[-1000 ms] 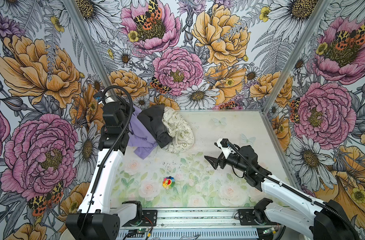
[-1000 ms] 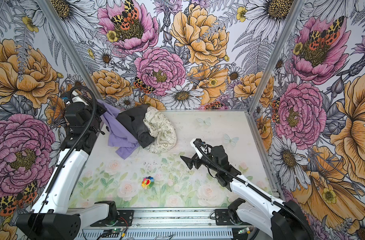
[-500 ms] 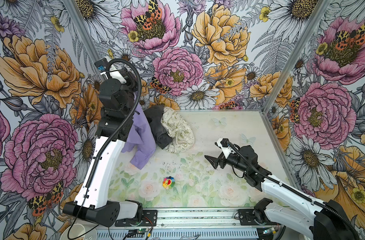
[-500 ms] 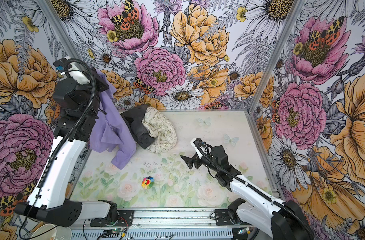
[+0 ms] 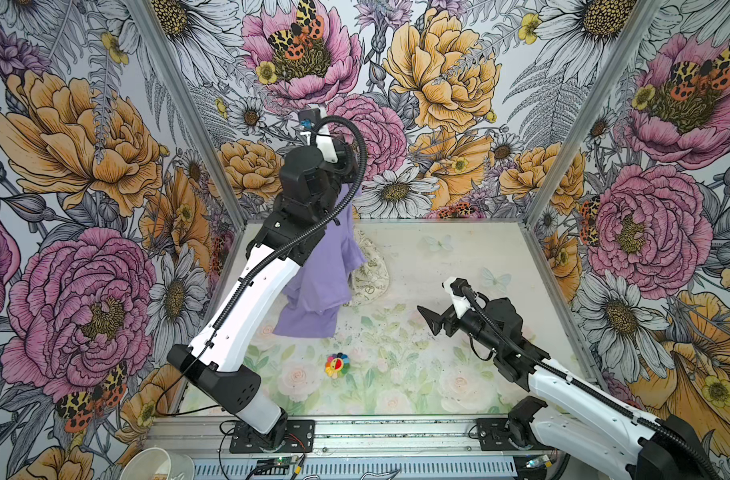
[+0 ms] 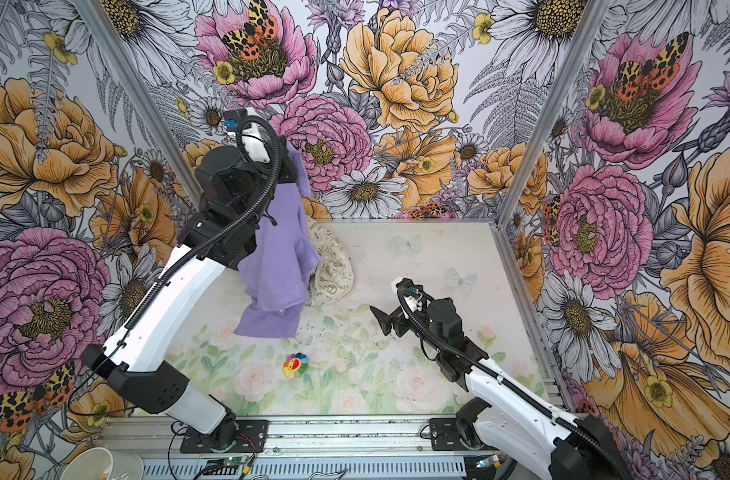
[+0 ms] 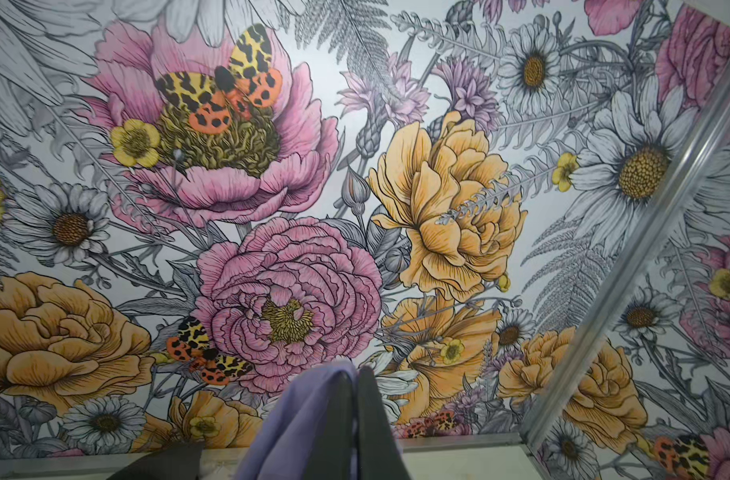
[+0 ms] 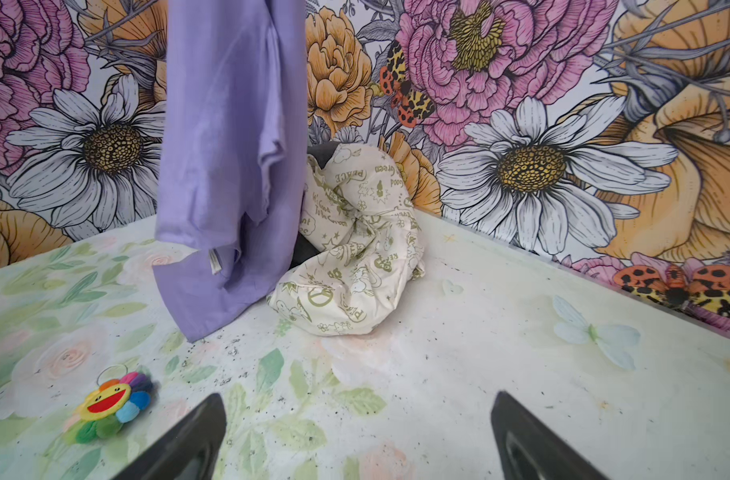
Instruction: Pick out a specific cloth from the pile
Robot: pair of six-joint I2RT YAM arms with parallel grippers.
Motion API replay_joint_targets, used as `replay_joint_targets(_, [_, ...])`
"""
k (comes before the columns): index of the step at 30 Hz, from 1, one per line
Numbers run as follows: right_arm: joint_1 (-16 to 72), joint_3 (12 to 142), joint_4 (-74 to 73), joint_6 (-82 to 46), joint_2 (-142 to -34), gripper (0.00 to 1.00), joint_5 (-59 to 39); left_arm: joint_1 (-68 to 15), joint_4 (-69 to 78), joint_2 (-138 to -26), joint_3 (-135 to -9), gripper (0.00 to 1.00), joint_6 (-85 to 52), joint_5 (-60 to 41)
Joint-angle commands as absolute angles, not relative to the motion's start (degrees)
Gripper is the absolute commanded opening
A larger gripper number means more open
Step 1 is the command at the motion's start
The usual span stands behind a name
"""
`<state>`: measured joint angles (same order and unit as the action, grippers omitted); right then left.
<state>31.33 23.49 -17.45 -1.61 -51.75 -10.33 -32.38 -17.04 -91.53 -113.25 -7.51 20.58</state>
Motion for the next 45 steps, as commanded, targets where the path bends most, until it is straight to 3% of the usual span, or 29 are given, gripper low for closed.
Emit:
replay_joint_targets(1, [31.6,22.7,-20.2,-1.3,-49.9,1.0,-5.1,-34.6,-17.0,-92.6,-111.5,0.0,-9.3,16.2])
replay_joint_targets(6, [31.6,22.2,-20.3,-1.2,-49.7,1.0,-3.3,-37.1,-17.0,-95.1,-104.4,0.0,-13.8,7.9])
replay_joint_targets(7, [31.7,22.2,-20.3,-1.2,-49.7,1.0,-3.0,-37.5,-17.0,-95.7,-102.4,0.05,-14.3,5.9])
replay_joint_targets(9, [31.7,22.2,-20.3,-1.3,-49.6,1.0,-2.5,-38.4,-17.1,-96.2,-98.3,0.22,-14.5,3.2])
replay_joint_targets(12, [31.7,21.9,-20.7,-1.3,-49.2,1.0,-1.7,-39.8,-17.2,-95.5,-92.2,0.59,-12.7,2.9])
replay_joint_targets(18, [31.6,21.3,-21.3,-1.2,-49.1,1.0,-1.1,-40.6,-18.7,-86.1,-81.7,0.97,-9.3,9.1])
replay_joint_targets(22, [31.6,21.3,-21.7,-1.2,-49.7,1.0,-1.3,-39.4,-18.8,-77.9,-73.1,0.99,-10.8,19.2])
replay_joint_targets(25, [31.6,21.3,-21.8,-1.2,-50.1,0.99,-1.3,-35.6,-18.7,-72.2,-65.9,0.99,-16.1,21.1])
replay_joint_targets(35, [31.6,21.3,-22.4,-1.3,-51.3,1.0,-1.7,-16.1,-9.6,-57.8,-44.3,0.94,-27.2,6.5])
replay_joint_targets(45, [31.6,21.2,-22.7,-1.3,-51.8,1.0,-1.8,-10.2,-2.4,-65.0,-39.6,0.81,-33.3,-0.1])
